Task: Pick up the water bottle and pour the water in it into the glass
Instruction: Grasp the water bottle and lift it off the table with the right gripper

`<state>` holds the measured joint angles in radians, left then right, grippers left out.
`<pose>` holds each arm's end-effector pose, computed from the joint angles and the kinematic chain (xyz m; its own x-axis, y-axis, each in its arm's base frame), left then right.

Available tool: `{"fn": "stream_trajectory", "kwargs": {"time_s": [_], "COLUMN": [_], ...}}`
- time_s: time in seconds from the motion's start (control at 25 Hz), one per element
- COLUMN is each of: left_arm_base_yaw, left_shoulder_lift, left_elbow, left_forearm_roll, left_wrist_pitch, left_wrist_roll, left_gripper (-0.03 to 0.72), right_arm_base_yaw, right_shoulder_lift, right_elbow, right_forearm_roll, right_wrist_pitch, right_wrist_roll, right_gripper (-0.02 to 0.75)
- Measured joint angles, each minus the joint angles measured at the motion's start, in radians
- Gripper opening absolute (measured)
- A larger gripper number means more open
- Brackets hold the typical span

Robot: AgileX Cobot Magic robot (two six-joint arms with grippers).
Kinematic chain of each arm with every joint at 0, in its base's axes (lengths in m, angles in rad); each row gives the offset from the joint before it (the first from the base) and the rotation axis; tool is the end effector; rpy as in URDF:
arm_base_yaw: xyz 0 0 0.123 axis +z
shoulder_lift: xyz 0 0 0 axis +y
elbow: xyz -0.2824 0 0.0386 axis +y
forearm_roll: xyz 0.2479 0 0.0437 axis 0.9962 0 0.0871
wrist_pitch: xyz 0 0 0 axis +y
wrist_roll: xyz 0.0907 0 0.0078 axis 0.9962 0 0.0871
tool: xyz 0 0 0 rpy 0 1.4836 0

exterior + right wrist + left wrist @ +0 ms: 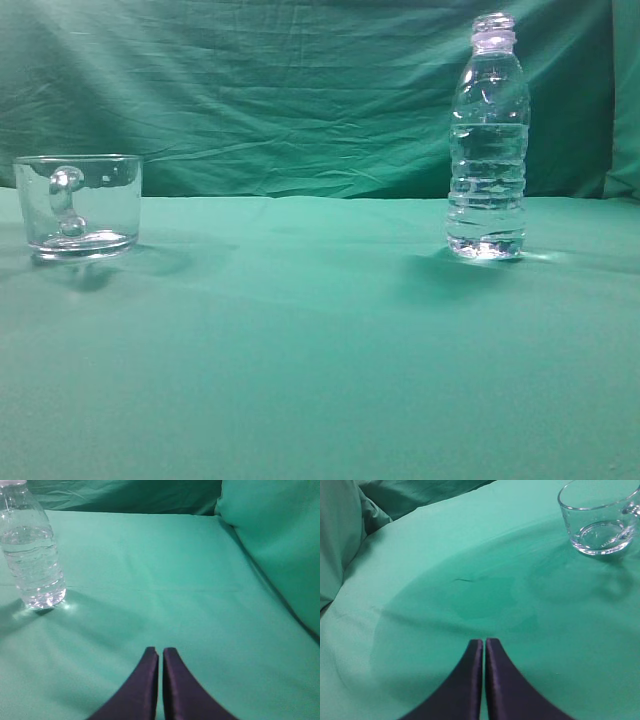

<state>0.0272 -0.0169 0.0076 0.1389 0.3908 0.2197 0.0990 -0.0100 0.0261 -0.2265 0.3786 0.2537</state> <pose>0.0514 0.0062 0.1766 -0.2960 0.3328 -0.8953 0.0248 0.9397 0.3411 0.0530 -0.0024 0.1717 -0.2934 0.0137 -0.9559 -0.0070 0.9998 0.0164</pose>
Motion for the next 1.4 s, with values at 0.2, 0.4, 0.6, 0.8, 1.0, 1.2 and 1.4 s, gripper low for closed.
{"fn": "stream_trajectory", "kwargs": {"time_s": [0.2, 0.4, 0.6, 0.8, 1.0, 1.2, 1.4], "left_arm_base_yaw": [0.000, 0.000, 0.000, 0.000, 0.000, 0.000, 0.000], "left_shoulder_lift": [0.000, 0.000, 0.000, 0.000, 0.000, 0.000, 0.000], "left_elbow": [0.000, 0.000, 0.000, 0.000, 0.000, 0.000, 0.000], "left_forearm_roll": [0.000, 0.000, 0.000, 0.000, 0.000, 0.000, 0.000], "left_wrist_pitch": [0.000, 0.000, 0.000, 0.000, 0.000, 0.000, 0.000], "left_wrist_roll": [0.000, 0.000, 0.000, 0.000, 0.000, 0.000, 0.000], "left_gripper": [0.000, 0.000, 0.000, 0.000, 0.000, 0.000, 0.000], "right_arm_base_yaw": [0.000, 0.000, 0.000, 0.000, 0.000, 0.000, 0.000], "right_shoulder_lift": [0.000, 0.000, 0.000, 0.000, 0.000, 0.000, 0.000], "right_elbow": [0.000, 0.000, 0.000, 0.000, 0.000, 0.000, 0.000], "right_forearm_roll": [0.000, 0.000, 0.000, 0.000, 0.000, 0.000, -0.020], "right_wrist_pitch": [0.000, 0.000, 0.000, 0.000, 0.000, 0.000, -0.052], "right_wrist_roll": [0.000, 0.000, 0.000, 0.000, 0.000, 0.000, 0.009], "right_gripper": [0.000, 0.000, 0.000, 0.000, 0.000, 0.000, 0.000]}}
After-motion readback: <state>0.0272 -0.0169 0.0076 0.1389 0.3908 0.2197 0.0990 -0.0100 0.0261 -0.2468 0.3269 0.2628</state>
